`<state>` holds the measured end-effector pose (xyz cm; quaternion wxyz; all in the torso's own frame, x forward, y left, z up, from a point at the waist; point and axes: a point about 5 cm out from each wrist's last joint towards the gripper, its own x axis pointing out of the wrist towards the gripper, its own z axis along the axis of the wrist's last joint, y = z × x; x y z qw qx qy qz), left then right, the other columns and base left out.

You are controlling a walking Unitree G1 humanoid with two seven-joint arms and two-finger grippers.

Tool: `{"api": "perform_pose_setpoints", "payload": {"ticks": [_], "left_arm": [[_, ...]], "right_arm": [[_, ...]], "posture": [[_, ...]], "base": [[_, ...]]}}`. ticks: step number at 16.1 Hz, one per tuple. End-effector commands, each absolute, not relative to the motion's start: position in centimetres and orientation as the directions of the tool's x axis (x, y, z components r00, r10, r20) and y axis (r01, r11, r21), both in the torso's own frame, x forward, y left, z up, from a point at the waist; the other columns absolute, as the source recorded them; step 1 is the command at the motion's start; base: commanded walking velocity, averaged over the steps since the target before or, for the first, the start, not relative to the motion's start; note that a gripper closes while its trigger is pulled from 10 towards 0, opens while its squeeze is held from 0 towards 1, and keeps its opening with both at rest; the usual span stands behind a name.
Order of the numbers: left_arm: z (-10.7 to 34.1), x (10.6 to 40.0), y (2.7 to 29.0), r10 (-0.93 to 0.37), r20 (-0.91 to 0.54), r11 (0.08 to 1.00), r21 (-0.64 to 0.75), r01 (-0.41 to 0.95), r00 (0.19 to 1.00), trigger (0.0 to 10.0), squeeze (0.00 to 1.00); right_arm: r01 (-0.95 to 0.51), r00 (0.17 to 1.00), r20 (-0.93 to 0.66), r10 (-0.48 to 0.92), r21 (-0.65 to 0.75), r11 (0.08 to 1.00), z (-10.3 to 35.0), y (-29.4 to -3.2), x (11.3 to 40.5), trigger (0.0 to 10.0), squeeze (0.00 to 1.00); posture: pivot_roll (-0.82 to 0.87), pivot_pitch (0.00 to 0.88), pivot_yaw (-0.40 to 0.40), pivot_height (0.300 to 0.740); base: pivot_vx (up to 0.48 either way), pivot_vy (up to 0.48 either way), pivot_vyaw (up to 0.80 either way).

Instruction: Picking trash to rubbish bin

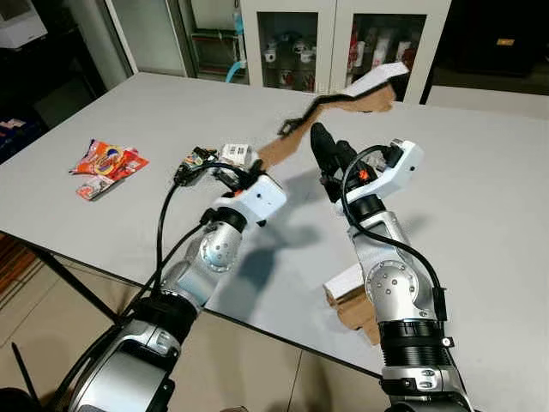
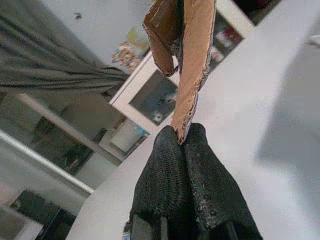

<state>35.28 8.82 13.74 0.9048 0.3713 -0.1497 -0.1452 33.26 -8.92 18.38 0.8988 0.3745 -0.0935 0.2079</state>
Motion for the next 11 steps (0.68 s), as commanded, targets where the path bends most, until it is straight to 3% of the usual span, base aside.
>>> {"api": "perform_pose_setpoints", "payload": {"ticks": [1,11], "left_arm": [[13.62,34.94,8.33,-0.426,0.146,0.648,0.738,0.188,0.893,10.0,0.0],[13.35,34.67,7.9,-0.462,0.126,0.618,0.756,0.217,0.878,10.0,0.0]], "right_arm": [[-0.446,0.895,0.332,0.298,0.649,0.617,18.59,-8.18,33.27,10.0,0.0],[-0.451,0.892,0.334,0.303,0.646,0.616,18.56,-8.04,33.22,10.0,0.0]], "posture": [[0.04,0.0,0.092,0.74],[0.04,0.0,0.095,0.74]], "base": [[0.0,0.0,0.0],[0.0,0.0,0.0]]}}
